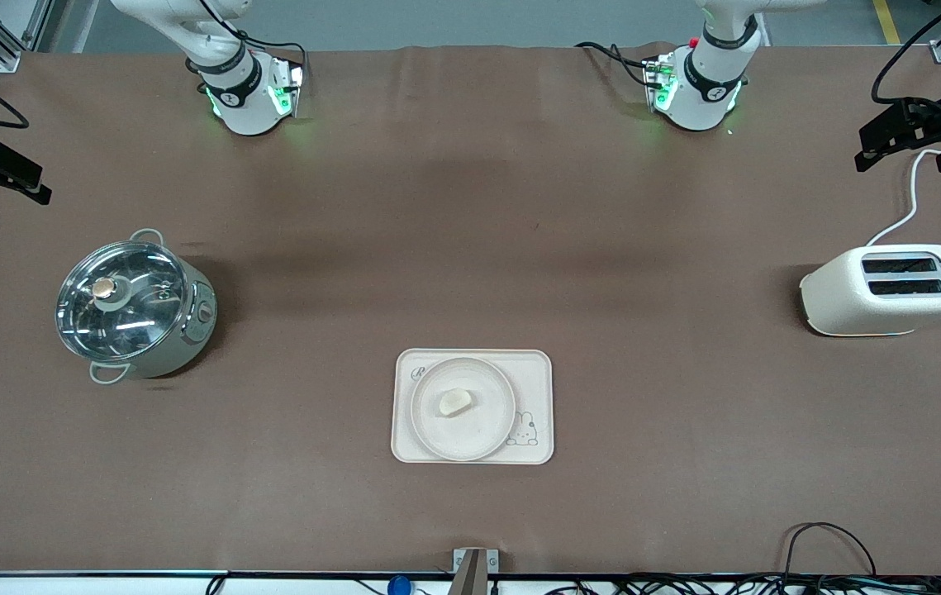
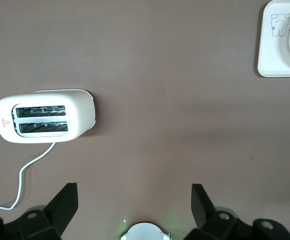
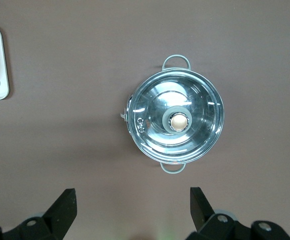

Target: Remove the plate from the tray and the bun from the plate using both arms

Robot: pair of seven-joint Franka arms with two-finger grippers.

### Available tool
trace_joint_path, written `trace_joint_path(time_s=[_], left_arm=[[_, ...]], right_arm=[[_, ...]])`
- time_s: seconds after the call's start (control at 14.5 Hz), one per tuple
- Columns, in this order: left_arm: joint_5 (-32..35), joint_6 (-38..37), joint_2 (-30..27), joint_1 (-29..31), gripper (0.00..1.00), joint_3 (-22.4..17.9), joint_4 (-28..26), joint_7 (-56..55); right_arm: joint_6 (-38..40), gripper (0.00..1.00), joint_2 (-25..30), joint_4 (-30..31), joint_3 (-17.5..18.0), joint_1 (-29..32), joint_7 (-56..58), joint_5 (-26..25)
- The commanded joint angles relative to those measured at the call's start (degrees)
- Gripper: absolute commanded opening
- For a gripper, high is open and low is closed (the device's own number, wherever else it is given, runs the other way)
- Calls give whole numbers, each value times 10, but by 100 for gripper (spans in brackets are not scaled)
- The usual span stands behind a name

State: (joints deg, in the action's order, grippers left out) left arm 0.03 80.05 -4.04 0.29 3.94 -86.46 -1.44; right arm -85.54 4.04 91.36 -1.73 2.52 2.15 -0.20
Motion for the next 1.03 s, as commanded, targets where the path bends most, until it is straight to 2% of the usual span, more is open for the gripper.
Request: trace_joint_path(time_s=[0.0,0.48,0.96], left_arm=[[1,-11,4,1,100,-1,12,3],[1,-10,25,2,100,-4,23,7],[0,-11,17,2,100,-4,23,7]], right_arm=[[-2,100,5,5,1,0,2,-11],[-1,100,4,-6,0,5,1,-11],[-5,100,4,-14,2,-1,1,-12]])
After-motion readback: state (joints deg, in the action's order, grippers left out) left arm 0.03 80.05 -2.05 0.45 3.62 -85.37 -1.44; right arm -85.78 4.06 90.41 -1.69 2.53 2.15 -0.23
